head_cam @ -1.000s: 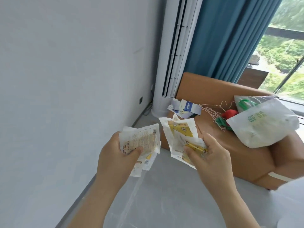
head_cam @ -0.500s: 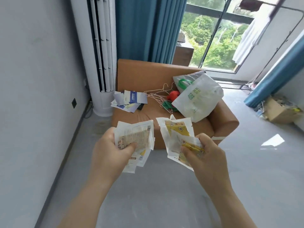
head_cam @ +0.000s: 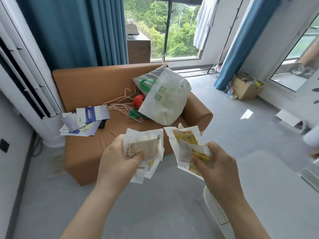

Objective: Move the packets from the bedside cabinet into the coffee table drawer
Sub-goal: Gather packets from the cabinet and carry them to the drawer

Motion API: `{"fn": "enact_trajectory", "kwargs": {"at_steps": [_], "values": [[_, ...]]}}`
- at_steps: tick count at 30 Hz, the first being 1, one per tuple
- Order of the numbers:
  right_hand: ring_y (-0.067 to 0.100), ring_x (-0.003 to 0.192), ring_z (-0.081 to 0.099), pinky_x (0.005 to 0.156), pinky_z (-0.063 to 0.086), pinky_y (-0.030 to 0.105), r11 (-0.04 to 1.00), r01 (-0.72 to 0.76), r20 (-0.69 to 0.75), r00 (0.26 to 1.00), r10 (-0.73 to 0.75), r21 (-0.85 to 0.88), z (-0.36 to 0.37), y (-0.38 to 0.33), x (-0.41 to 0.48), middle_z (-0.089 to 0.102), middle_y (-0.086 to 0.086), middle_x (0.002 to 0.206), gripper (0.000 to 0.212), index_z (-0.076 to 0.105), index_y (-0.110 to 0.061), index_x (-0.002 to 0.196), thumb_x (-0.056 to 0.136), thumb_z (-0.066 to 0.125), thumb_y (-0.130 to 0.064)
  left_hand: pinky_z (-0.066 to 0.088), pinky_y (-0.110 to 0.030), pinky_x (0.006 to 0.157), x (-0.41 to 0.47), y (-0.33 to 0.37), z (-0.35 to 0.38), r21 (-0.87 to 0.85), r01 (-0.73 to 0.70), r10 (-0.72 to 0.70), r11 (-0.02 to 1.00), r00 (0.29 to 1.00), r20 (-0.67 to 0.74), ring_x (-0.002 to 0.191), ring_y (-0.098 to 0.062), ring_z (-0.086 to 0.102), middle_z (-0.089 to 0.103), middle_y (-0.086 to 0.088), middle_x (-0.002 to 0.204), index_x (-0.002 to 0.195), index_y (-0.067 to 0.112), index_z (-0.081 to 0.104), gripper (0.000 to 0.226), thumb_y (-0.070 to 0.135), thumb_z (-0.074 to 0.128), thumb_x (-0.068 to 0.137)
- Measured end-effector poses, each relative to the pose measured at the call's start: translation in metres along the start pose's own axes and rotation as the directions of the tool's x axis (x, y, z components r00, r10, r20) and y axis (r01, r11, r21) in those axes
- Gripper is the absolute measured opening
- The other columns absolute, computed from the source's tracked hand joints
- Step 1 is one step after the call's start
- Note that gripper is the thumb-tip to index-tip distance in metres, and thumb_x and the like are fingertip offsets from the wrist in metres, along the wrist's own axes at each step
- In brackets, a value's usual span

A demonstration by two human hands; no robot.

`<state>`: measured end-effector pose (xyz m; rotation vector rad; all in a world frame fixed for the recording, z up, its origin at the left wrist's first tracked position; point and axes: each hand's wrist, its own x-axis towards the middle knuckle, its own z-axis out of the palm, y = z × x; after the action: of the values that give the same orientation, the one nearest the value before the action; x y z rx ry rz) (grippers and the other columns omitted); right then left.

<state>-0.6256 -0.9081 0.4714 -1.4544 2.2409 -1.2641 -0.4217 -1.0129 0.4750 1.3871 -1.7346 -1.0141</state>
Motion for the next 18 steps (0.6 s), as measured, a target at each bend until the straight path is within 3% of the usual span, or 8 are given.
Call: {"fn": "enact_trajectory", "kwargs": {"at_steps": [5, 9, 14, 18], "values": [[0.012, 0.064, 0.056, 0.055, 0.046, 0.03, 0.999, -0.053, -0.027, 0.998, 0.053, 0.011, -0.02, 0.034, 0.055, 0.061, -0.009, 0.069, 0.021, 0.052, -0.019, 0.073, 0.079, 0.07, -0.029, 0.049, -0.02, 0.062, 0.053, 0.026, 0.054, 0.039, -0.046, 0.043, 0.998, 0.997, 0.061, 0.086, 0.005, 0.059, 0.064, 0.023, 0.087, 0.096, 0.033, 0.058, 0.03, 0.017, 0.074, 0.076], [0.012, 0.063, 0.055, 0.055, 0.046, 0.032, 0.99, -0.137, -0.041, 0.99, 0.138, 0.032, -0.024, 0.059, 0.093, 0.061, -0.009, 0.069, 0.022, 0.051, -0.02, 0.07, 0.078, 0.072, -0.02, 0.049, -0.021, 0.063, 0.09, 0.039, 0.091, 0.056, -0.052, 0.045, 0.997, 0.991, 0.128, 0.087, 0.002, 0.06, 0.064, 0.023, 0.09, 0.098, 0.036, 0.057, 0.033, 0.018, 0.075, 0.077], [0.009, 0.066, 0.057, 0.056, 0.048, 0.031, 0.971, -0.239, -0.071, 0.968, 0.24, 0.014, -0.019, 0.088, 0.143, 0.062, -0.008, 0.067, 0.018, 0.055, -0.019, 0.073, 0.078, 0.072, -0.02, 0.054, -0.042, 0.071, 0.15, 0.048, 0.137, 0.091, -0.073, 0.05, 0.993, 0.973, 0.226, 0.081, -0.006, 0.062, 0.066, 0.014, 0.083, 0.094, 0.025, 0.058, 0.025, 0.015, 0.073, 0.076], [0.018, 0.062, 0.055, 0.054, 0.045, 0.036, 0.948, -0.318, -0.145, 0.937, 0.317, 0.013, -0.011, 0.108, 0.188, 0.06, 0.0, 0.065, 0.024, 0.05, -0.013, 0.07, 0.079, 0.071, -0.021, 0.053, -0.046, 0.071, 0.212, 0.057, 0.169, 0.099, -0.099, 0.063, 0.99, 0.948, 0.311, 0.078, -0.014, 0.062, 0.066, 0.007, 0.078, 0.091, 0.023, 0.058, 0.023, 0.013, 0.068, 0.074]]}}
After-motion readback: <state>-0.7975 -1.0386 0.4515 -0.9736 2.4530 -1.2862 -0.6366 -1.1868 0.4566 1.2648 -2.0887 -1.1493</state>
